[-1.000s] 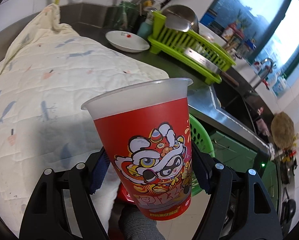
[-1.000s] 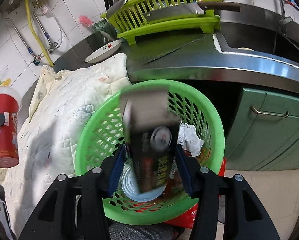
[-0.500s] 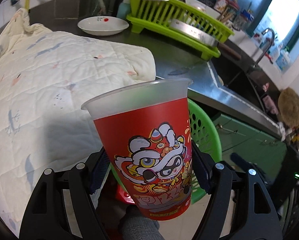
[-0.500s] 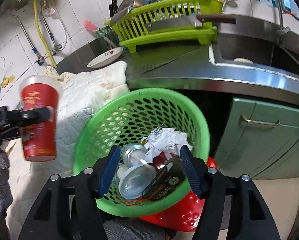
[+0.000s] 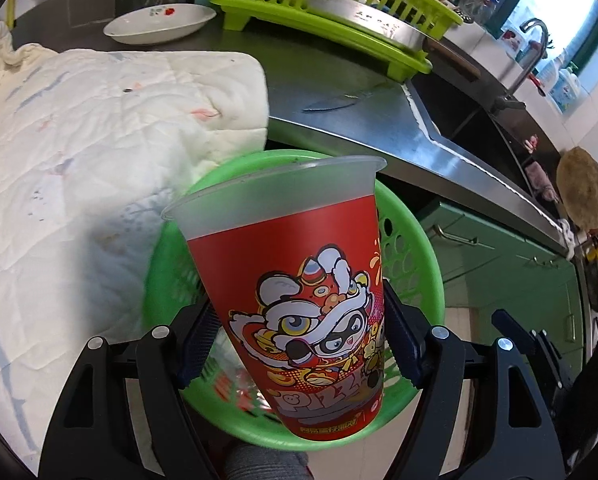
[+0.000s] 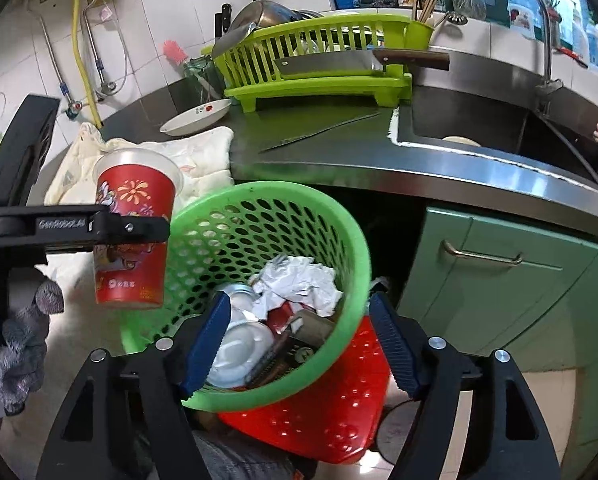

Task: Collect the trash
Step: 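Open the right tool to drop the box while the left tool lowers the cup into the basket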

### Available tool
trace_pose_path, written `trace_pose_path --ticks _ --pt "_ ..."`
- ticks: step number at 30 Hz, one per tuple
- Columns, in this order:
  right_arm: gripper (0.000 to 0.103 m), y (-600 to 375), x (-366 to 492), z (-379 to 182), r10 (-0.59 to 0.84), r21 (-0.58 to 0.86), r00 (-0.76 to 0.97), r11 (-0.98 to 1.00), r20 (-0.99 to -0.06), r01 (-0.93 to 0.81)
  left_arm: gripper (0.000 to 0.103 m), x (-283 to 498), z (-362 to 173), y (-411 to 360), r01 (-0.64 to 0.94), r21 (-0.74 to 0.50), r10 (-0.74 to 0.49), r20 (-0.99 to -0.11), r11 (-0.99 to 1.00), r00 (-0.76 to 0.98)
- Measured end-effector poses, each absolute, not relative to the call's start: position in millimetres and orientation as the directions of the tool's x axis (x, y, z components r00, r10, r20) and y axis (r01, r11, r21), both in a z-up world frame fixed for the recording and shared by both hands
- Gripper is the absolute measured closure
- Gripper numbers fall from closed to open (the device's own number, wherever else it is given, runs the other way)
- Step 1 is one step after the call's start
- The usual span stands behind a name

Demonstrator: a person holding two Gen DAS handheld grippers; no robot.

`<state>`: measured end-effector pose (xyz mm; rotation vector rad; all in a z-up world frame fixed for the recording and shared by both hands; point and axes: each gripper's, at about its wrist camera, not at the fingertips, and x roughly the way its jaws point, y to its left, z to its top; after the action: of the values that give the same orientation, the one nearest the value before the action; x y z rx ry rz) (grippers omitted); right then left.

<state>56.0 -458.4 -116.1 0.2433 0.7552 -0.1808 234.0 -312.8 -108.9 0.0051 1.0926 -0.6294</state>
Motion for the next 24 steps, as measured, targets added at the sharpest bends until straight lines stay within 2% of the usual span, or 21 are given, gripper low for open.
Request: trace_pose_path --ticks 9,12,18,24 --pt "0.023 -460 46 -119 -0.085 0.136 0.714 0.959 -0.695 0.247 0.026 233 -114 -331 0.497 -0.333 -0.506 -0.821 0.801 0.266" --pt "0.023 -458 43 -120 -0.081 0.140 0.712 0.959 -0.697 0.247 0.022 231 -114 -329 0.499 -0.348 -0.520 -0.814 0.794 0.259" --pt "0.023 -447 39 -119 -0.075 0.134 0.715 0.964 -0.695 0.231 0.022 223 -102 -313 0.499 -0.370 -0.549 -0.789 0.784 0.276" --pt "0.021 -429 35 -111 -0.065 0.129 0.733 0.970 -0.677 0.205 0.022 206 -79 -277 0.487 -0.337 -0.535 -0.766 0.806 0.356"
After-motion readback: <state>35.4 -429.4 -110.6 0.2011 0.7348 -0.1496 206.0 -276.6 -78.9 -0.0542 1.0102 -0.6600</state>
